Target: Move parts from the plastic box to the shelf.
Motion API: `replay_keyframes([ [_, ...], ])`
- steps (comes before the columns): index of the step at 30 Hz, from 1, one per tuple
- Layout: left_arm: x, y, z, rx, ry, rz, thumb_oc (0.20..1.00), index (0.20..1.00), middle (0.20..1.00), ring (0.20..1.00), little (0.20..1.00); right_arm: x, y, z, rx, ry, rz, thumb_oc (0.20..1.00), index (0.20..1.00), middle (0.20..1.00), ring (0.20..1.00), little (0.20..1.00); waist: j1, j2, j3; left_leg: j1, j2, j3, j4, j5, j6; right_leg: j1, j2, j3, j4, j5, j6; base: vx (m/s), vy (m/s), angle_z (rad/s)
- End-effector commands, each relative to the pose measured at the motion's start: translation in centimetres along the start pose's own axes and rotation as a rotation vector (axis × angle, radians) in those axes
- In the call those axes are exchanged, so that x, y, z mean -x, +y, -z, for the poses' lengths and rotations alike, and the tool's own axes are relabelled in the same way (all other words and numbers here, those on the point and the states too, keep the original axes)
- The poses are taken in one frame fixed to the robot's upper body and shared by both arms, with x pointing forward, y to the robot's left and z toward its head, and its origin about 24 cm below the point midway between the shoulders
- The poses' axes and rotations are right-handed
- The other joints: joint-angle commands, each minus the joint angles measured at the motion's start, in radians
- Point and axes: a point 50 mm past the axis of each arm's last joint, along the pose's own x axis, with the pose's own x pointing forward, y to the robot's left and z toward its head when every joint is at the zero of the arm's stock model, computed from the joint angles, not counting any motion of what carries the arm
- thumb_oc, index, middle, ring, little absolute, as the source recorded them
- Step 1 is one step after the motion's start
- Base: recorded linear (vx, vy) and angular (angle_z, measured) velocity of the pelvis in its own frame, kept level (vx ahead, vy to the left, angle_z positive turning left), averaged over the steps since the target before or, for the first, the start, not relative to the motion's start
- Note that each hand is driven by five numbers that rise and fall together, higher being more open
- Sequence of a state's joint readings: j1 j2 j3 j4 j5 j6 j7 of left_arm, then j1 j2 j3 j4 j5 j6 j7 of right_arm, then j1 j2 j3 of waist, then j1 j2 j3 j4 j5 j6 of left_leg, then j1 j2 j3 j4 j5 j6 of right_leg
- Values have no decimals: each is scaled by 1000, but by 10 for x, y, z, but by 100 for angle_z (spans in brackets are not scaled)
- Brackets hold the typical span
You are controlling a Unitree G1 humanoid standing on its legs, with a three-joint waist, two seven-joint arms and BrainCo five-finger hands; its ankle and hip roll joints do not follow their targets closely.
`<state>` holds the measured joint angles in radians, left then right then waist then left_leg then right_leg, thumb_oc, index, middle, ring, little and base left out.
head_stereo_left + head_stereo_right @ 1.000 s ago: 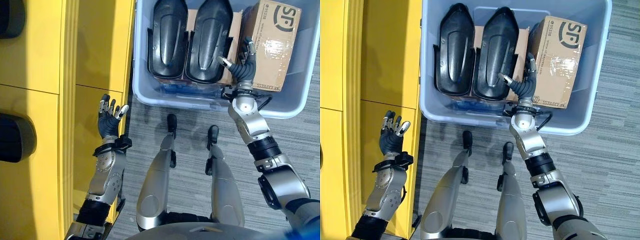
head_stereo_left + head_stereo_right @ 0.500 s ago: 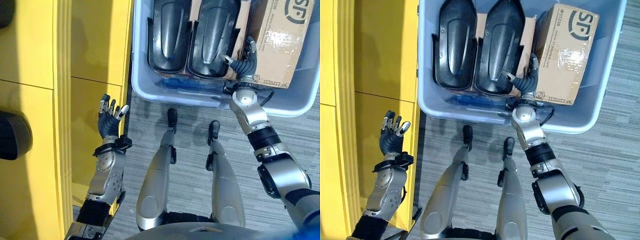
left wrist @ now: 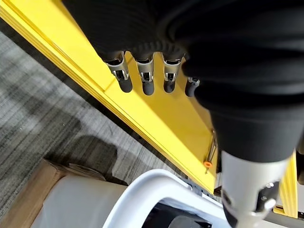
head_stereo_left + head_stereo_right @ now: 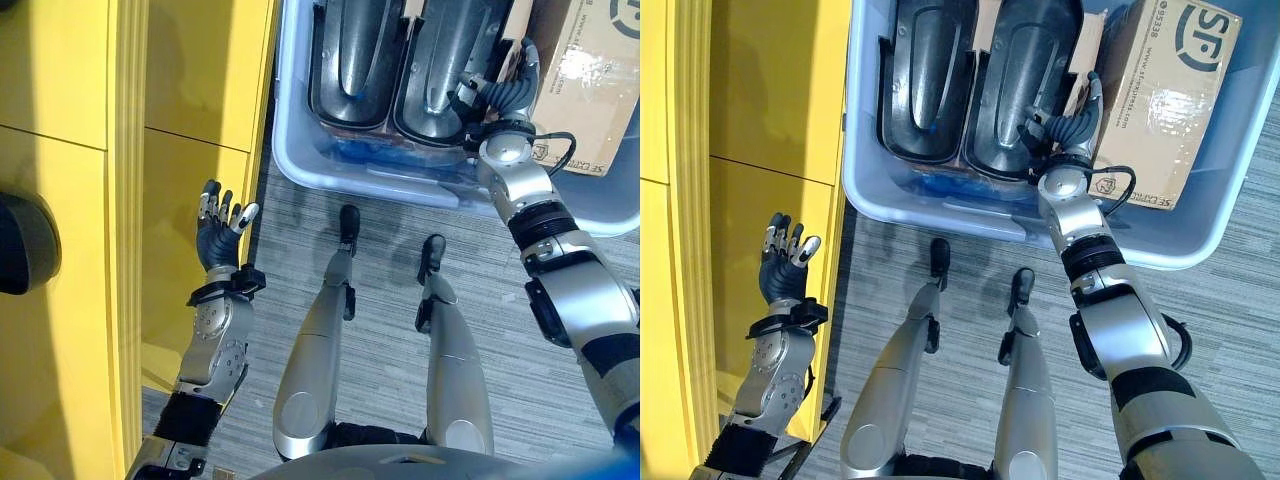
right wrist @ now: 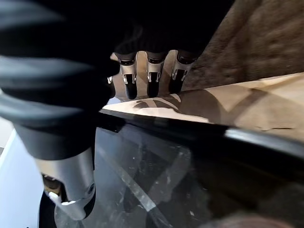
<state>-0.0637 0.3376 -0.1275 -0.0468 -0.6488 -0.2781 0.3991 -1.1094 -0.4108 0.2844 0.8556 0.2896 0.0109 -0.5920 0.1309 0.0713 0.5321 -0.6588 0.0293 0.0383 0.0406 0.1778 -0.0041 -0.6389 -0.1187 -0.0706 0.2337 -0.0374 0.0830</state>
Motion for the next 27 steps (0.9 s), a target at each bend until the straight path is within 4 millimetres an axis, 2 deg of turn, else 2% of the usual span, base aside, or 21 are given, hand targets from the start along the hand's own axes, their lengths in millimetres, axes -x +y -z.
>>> replay_keyframes([
  [1,-2,-2,-25,-14,-116,51,1000,1000,1000,1000,1000,-9,-7,-18,74,-76,10,1000,1000,1000,1000,1000,17,-27,-12,-34,49,-34,117,-96,-73,85,-121,-60,-117,94,80,-1,14,10],
  [6,-3,-3,-26,-12,-119,55,1000,1000,1000,1000,1000,-10,-5,-14,109,-61,1,1000,1000,1000,1000,1000,20,-30,-12,-38,47,-38,116,-95,-72,88,-122,-64,-122,95,81,0,7,7],
  [7,-3,-4,-26,-11,-120,55,1000,1000,1000,1000,1000,-11,-6,-14,118,-60,0,567,567,567,567,567,21,-31,-12,-38,46,-39,116,-95,-72,89,-122,-65,-123,96,81,0,0,0],
  [8,-3,-4,-26,-13,-122,56,1000,1000,1000,1000,1000,-11,-6,-12,138,-56,0,495,495,495,495,495,22,-31,-12,-38,46,-39,116,-96,-72,90,-123,-67,-124,97,81,0,0,0],
  [9,-3,-4,-27,-14,-124,58,1000,1000,1000,1000,1000,-12,-7,-13,146,-55,1,275,275,275,275,275,24,-31,-12,-38,47,-39,116,-96,-72,91,-123,-68,-125,97,82,0,0,0],
  [10,-4,-4,-26,-8,-121,53,1000,1000,1000,1000,1000,-12,-6,-12,159,-51,-2,200,200,200,200,200,24,-31,-12,-36,46,-41,115,-95,-71,91,-124,-67,-126,98,81,-1,35,2],
  [22,-6,-7,-28,3,-135,53,1000,1000,1000,1000,1000,-14,-5,-8,211,-32,-8,200,200,200,200,200,21,-34,-12,-25,44,-39,107,-94,-71,95,-122,-60,-130,97,81,0,3,0],
  [27,-7,-7,-29,2,-138,53,1000,1000,1000,1000,1000,-14,-5,-9,183,-28,-5,200,200,200,200,200,15,-37,-12,-21,44,-39,108,-95,-72,96,-120,-60,-127,96,80,0,0,0],
])
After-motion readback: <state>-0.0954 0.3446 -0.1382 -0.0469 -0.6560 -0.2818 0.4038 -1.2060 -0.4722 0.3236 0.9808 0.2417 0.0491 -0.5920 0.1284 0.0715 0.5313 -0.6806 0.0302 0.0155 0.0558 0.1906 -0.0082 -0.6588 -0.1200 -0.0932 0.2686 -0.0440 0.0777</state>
